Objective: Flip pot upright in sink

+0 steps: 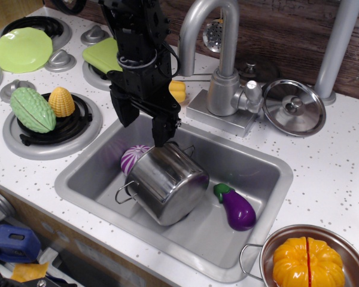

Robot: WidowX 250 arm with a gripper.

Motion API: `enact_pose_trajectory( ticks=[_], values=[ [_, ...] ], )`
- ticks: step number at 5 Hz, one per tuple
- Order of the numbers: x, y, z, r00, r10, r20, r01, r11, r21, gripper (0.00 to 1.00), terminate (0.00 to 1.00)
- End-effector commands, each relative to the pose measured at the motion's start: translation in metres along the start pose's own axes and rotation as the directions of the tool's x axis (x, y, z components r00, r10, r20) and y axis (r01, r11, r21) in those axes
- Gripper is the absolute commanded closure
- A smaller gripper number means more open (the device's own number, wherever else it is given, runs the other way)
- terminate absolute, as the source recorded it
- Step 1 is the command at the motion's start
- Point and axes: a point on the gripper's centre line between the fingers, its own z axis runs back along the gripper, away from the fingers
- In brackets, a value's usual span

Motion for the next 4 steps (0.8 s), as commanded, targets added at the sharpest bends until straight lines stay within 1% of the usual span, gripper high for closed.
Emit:
enact_pose_trajectory(
  ticks=[1,2,3,4],
  values=[
    [0.0,0.0,0.0,1.0,0.0,0.0,0.0,1.0,0.0,0.0,0.0],
    [0.0001,0.0003,0.0025,1.0,0.002,-0.013,-0.004,0.99,-0.144,0.0,0.0],
    [-0.0017,-0.0031,-0.0011,1.0,0.006,0.005,-0.004,0.969,-0.248,0.0,0.0],
    [-0.0007,0.0034,-0.0022,1.0,-0.018,0.011,0.021,0.922,-0.386,0.0,0.0]
  ],
)
